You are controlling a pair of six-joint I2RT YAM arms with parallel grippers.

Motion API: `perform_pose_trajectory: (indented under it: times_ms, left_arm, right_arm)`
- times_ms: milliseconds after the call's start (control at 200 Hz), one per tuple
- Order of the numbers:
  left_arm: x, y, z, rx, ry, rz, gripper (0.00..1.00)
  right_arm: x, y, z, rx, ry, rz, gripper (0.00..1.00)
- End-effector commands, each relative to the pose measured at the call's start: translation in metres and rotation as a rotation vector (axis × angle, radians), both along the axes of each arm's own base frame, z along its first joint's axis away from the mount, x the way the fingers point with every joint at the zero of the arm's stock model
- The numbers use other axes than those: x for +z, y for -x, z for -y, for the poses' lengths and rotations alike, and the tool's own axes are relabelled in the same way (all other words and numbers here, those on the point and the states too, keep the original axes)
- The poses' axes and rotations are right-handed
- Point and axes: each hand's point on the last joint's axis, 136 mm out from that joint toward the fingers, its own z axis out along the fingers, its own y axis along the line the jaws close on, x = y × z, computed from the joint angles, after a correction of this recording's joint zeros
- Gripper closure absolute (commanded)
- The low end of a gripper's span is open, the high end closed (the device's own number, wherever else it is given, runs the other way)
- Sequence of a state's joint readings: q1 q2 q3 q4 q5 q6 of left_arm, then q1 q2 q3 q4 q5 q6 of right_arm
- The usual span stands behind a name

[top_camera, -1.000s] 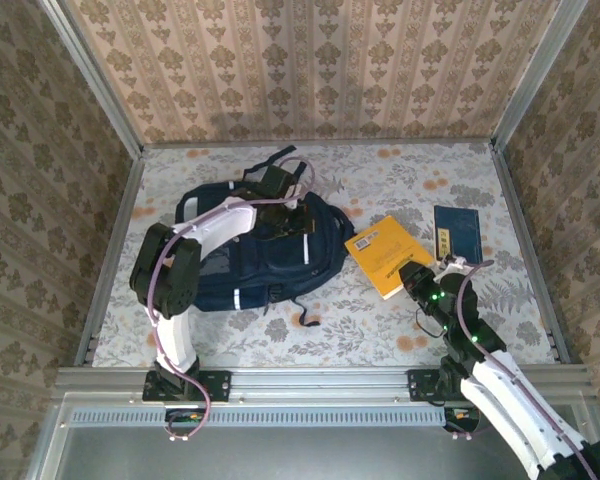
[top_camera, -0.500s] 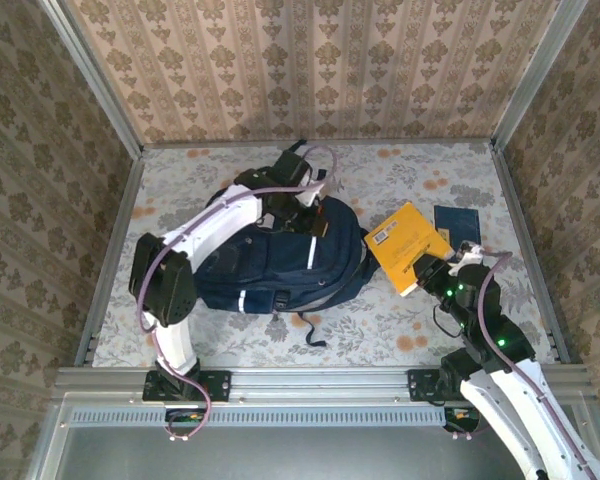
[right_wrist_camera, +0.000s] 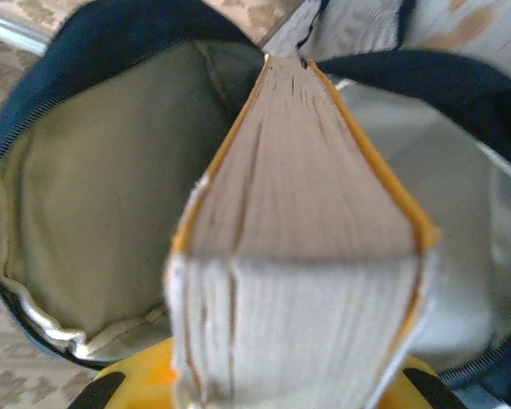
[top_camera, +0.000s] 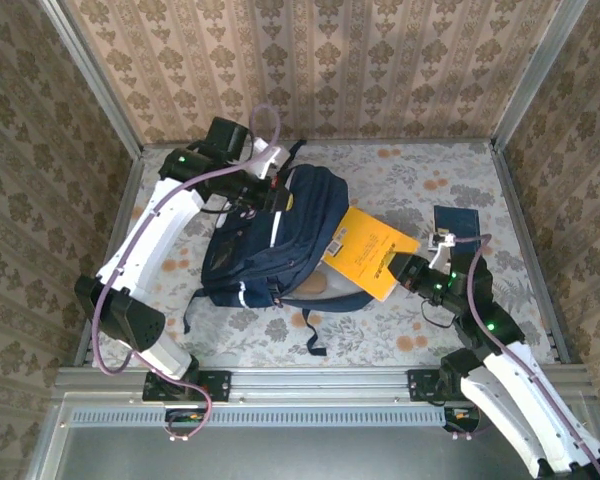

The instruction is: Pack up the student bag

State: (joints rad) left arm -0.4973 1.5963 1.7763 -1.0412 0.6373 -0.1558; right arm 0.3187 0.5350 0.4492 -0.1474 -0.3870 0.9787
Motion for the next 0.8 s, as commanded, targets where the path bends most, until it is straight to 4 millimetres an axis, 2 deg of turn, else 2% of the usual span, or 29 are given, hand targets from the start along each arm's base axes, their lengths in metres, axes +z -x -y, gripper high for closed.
perform_pose_trajectory:
  times_ms: [0, 235, 515, 695, 795]
  left_arm:
    - [0.066, 0.012, 0.014, -0.115, 0.216, 0.144, 1.0]
    - [0.059, 0.014, 0.018, -0.139, 0.242, 0.108, 1.0]
    - [0.06, 0.017, 0.019, -0.146, 0.256, 0.103, 1.0]
    - [0.056, 0.015, 0.02, -0.143, 0.255, 0.094, 1.0]
    - [0.059, 0.016, 0.019, -0.143, 0.267, 0.096, 1.0]
  right_arm:
    - [0.031, 0.003, -0.027, 0.127, -0.164, 0.086, 1.0]
    - [0.043, -0.001, -0.049, 0.165, -0.141, 0.138, 1.0]
    - [0.061, -0.031, -0.075, 0.177, -0.183, 0.157, 1.0]
    - [0.064, -0.047, -0.094, 0.187, -0.179, 0.151, 1.0]
    - [0.063, -0.053, -0.098, 0.168, -0.163, 0.144, 1.0]
